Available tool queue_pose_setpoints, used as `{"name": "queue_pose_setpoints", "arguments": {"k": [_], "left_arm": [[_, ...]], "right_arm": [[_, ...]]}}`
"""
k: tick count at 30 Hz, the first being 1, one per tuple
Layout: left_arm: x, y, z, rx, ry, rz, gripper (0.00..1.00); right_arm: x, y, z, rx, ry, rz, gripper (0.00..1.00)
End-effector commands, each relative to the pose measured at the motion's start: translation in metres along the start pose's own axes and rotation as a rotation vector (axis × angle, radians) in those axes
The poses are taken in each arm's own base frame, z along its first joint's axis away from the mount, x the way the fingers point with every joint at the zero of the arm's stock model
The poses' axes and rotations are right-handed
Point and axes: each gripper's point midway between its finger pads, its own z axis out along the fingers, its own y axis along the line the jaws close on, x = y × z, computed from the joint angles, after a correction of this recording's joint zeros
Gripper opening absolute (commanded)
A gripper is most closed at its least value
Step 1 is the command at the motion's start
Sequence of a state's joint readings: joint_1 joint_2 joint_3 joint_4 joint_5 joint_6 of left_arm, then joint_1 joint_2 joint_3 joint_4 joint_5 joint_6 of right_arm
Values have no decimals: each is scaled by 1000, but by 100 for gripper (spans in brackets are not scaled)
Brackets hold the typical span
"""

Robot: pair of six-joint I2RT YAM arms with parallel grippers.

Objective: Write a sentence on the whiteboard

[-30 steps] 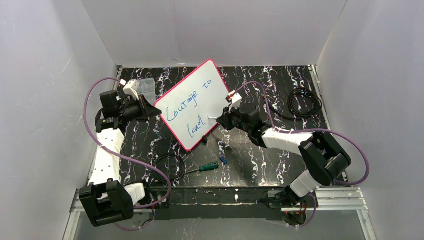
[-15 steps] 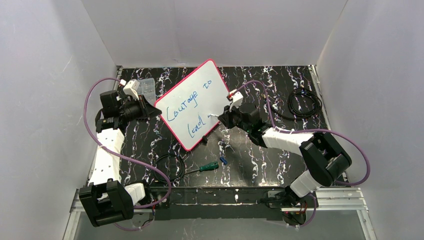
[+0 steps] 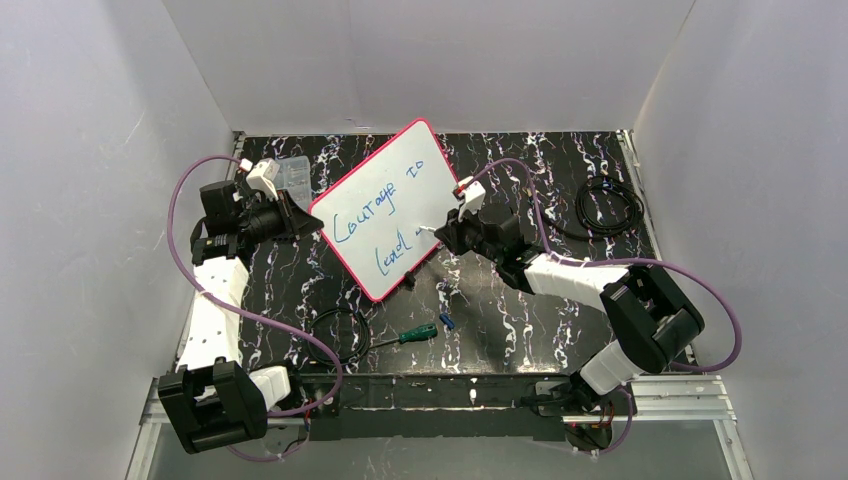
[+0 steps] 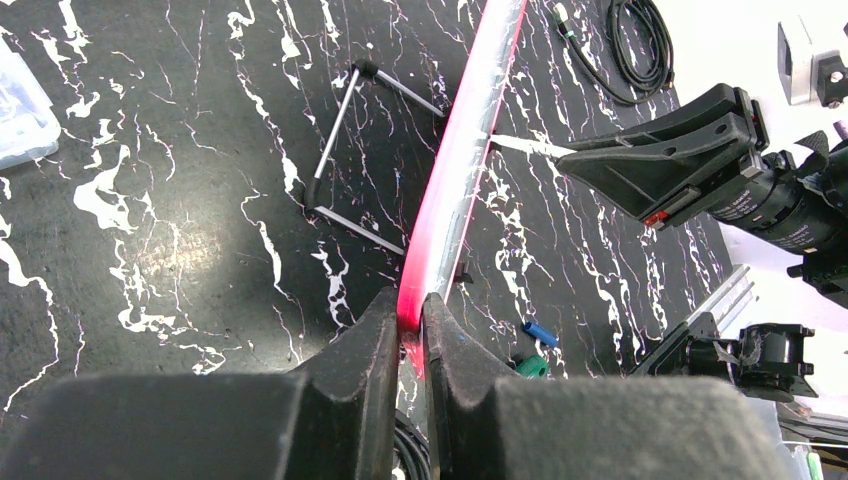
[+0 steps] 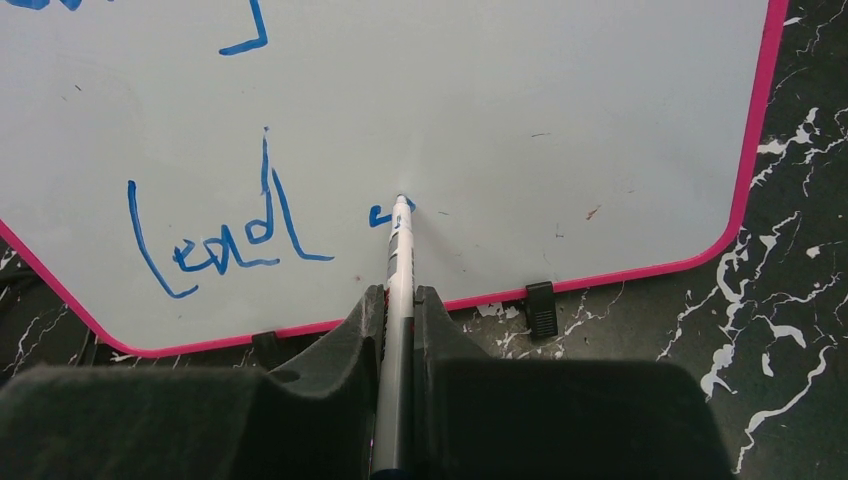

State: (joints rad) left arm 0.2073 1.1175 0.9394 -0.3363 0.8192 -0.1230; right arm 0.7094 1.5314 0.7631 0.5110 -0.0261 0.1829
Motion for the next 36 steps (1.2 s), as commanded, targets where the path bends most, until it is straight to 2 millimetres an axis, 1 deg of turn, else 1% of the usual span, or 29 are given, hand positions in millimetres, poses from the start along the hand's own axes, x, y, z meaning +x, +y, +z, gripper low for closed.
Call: {"name": "queue_pose_setpoints", "arguments": {"k": [1,6,13,17,22,25,32,36], "left_arm": [[5,2,0,-10,10,16,0],[5,2,0,-10,10,16,0],[4,2,0,-8,8,14,0],[5,2,0,-7,9,13,0],[4,2,0,-7,8,15,0],[4,1,0,-7,7,14,0],[4,2,0,-7,8,14,0],[4,1,0,-7,7,14,0]], "right_arm": [[-38,13,-1,-38,-96,-20,1],[-35,15,-1,-44,-91,-21,1],[-21,14,0,-41,-58,-18,1],[-15,18,0,-54,-43,-17,1],[-12,21,-1,-64,-38,-18,1],[-12,20,0,-56,-39,-18,1],[-4,7,-4,18,-21,-13,1],[-4,6,-6,20,-21,-16,1]]}}
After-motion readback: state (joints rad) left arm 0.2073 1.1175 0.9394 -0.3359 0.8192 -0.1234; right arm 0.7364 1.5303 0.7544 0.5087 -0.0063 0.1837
